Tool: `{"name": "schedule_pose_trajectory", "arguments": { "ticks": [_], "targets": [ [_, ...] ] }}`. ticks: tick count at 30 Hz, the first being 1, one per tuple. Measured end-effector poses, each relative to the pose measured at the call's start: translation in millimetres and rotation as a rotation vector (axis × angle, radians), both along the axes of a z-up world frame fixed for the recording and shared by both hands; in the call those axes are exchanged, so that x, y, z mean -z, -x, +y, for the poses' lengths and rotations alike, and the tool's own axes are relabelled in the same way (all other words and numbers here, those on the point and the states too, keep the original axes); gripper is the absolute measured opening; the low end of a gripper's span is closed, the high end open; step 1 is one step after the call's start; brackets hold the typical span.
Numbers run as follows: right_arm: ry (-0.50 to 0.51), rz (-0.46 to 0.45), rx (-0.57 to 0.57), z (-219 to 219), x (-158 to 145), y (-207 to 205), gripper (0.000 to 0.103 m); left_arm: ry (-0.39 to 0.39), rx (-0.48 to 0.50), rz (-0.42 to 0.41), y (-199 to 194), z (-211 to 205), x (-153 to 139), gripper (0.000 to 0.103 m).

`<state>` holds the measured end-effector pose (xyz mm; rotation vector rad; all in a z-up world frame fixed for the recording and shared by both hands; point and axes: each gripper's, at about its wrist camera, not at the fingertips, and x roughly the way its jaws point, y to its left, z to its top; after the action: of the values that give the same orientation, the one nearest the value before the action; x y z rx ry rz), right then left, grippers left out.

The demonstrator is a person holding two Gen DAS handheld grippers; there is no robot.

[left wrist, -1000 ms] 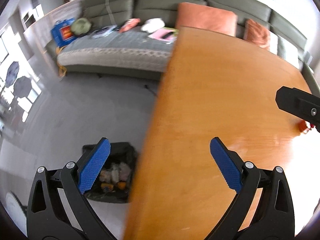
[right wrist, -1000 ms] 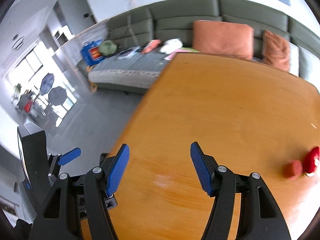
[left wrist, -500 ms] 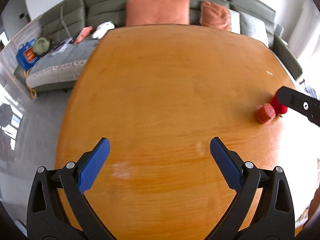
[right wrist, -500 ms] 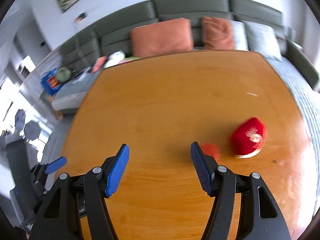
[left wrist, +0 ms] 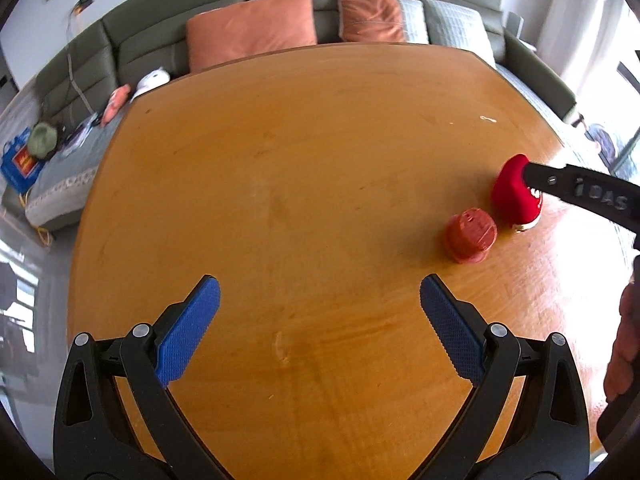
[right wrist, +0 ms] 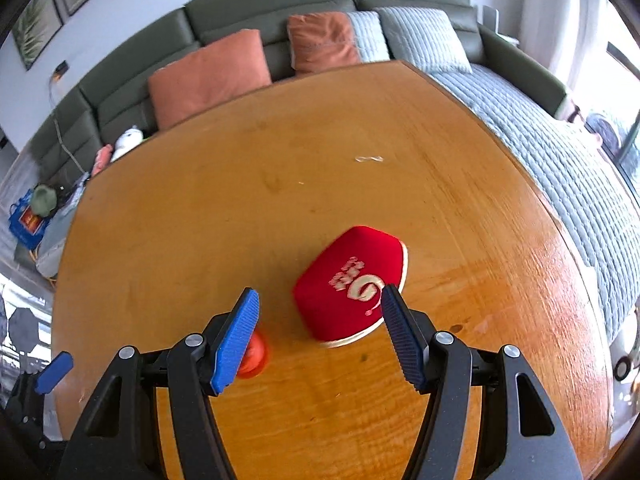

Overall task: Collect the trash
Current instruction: 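Move both open tools back over the table toward the red items, then grasp the red China Gold cap with the right tool while the left tool grasps the red lid, then carry the red lid and red cap over to the black bin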

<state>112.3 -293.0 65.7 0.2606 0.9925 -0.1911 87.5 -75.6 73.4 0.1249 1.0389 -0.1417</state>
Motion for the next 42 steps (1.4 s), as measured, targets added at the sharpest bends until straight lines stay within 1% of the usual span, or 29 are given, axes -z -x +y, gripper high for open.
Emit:
{"name": "schedule_pose_trajectory", "arguments": {
  "ticks": [6,8,12,16,18,20,27,30,31,32,33,34,35,38,42],
  "targets": [
    [0.010,0.028,0.028,-9,18,-23,0.065,-0.011,0.064,0.000,-13,-24,8,0.097],
    [0.031,0.023,0.033,-8,22,-29,0.067,-0.009,0.089,0.000,-15,-32,11,0.097],
    [0.049,0.049,0.036,-10,32,-40,0.067,-0.012,0.138,0.009,-17,-46,17,0.097],
    [0.029,0.084,0.046,-19,45,-45,0.066,0.011,0.159,0.025,-18,-56,22,0.097],
    [0.047,0.064,0.035,-21,45,-43,0.064,0.012,0.176,0.020,-17,-61,22,0.097],
    [0.031,0.048,0.037,-27,44,-39,0.061,0.006,0.189,0.016,-17,-65,24,0.097],
    [0.018,0.011,0.061,-42,29,-24,0.061,0.031,0.232,0.020,-22,-83,33,0.097],
    [-0.003,0.013,0.062,-45,25,-20,0.062,0.017,0.235,0.022,-24,-89,40,0.097],
    [-0.012,0.011,0.062,-47,24,-18,0.062,0.014,0.233,0.021,-25,-91,41,0.091],
    [-0.015,0.012,0.066,-48,23,-16,0.062,0.023,0.235,0.015,-26,-92,42,0.078],
    [-0.012,0.011,0.068,-49,22,-15,0.062,0.035,0.239,0.015,-26,-94,43,0.070],
    [-0.009,0.010,0.069,-50,22,-13,0.062,0.046,0.241,0.018,-26,-93,44,0.055],
    [-0.007,0.006,0.068,-50,21,-11,0.062,0.060,0.245,0.024,-27,-94,45,0.046],
    [-0.004,-0.006,0.067,-47,16,-6,0.062,0.069,0.244,0.014,-27,-91,47,0.046],
    [-0.001,-0.024,0.048,-37,7,0,0.062,0.085,0.220,0.026,-24,-83,45,0.046]
  ]
}}
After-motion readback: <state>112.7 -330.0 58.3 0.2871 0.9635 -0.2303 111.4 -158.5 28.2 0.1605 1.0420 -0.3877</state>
